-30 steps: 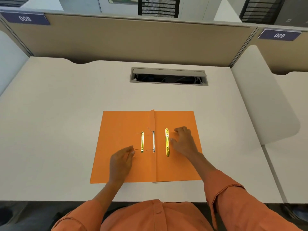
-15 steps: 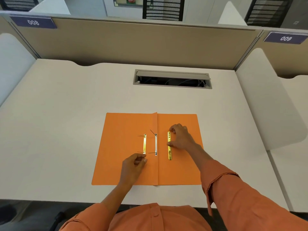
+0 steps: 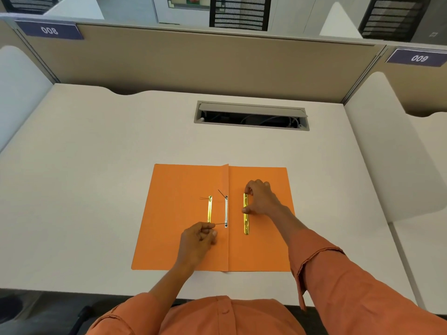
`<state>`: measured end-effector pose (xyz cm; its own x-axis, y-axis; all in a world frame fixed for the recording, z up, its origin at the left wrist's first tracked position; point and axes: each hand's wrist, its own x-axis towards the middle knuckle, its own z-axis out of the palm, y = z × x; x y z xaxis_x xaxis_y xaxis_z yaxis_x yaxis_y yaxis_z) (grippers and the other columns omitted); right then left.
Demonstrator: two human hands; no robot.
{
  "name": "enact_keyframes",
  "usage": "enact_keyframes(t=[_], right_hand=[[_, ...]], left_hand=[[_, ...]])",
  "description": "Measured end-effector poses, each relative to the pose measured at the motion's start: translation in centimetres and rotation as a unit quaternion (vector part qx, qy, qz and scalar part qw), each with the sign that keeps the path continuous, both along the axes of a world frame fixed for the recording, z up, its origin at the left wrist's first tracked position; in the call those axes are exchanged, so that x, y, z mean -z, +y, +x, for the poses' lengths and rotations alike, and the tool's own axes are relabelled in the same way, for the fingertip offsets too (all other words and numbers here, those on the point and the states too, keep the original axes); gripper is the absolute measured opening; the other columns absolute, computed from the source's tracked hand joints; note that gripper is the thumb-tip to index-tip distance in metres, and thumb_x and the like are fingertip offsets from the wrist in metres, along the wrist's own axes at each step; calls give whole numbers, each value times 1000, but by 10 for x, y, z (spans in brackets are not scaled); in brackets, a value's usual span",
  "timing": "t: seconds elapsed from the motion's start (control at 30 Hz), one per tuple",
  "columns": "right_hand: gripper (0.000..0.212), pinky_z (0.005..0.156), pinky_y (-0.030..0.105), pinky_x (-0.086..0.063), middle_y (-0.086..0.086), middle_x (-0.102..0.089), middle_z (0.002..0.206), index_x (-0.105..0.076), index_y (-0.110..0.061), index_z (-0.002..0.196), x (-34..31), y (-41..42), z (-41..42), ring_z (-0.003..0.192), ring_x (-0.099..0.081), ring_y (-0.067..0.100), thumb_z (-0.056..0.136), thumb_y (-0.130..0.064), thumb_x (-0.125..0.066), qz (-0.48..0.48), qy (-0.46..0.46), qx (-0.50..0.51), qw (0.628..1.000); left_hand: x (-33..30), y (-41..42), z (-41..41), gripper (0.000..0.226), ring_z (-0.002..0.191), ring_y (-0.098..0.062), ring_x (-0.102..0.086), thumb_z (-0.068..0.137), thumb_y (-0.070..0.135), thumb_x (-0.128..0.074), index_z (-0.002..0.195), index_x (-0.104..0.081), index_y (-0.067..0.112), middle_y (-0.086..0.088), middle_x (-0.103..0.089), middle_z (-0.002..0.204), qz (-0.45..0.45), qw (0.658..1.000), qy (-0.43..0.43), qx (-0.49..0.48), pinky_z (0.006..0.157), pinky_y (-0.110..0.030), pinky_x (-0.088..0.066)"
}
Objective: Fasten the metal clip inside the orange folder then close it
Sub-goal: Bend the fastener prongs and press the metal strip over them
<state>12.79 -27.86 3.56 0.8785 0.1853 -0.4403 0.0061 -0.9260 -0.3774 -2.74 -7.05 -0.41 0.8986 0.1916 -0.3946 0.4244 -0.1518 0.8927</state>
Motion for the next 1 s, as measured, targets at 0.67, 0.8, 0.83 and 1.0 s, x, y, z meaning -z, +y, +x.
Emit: enact_keyframes(t=[0.67, 0.8, 0.83, 1.0], right_hand=[[59, 64, 42, -66, 13, -60, 94, -56, -14, 112, -7, -6, -12, 73, -64, 22, 69, 6, -91, 224, 56, 114, 966], [57, 63, 41, -67, 25, -61, 108, -57, -11, 113, -14, 1, -14, 73, -69, 28, 71, 12, -88, 285, 63, 136, 947], [57, 65, 43, -67, 24, -61, 107, -56, -11, 114, -15, 4, -14, 73, -70, 28, 72, 12, -87, 296, 63, 137, 943], [58, 68, 45, -67, 23, -62, 104, -56, -9, 118, -21, 20, -15, 74, -72, 30, 74, 10, -87, 336, 72, 123, 931]], left_hand=[[-13, -11, 16, 13, 76, -19, -77, 89, 8, -79, 100, -82, 14, -7, -82, 86, -91, 996, -7, -19, 68, -25, -62], [-12, -11, 17, 13, 79, -18, -77, 87, 12, -81, 97, -84, 21, -2, -82, 86, -66, 998, -16, 1, 71, -26, -63], [-12, -11, 18, 14, 79, -19, -77, 87, 12, -82, 96, -84, 22, 0, -82, 86, -62, 998, -18, 6, 71, -25, -62], [-12, -12, 19, 14, 77, -18, -77, 86, 15, -83, 94, -85, 26, 2, -82, 86, -51, 998, -28, 20, 68, -24, -61]])
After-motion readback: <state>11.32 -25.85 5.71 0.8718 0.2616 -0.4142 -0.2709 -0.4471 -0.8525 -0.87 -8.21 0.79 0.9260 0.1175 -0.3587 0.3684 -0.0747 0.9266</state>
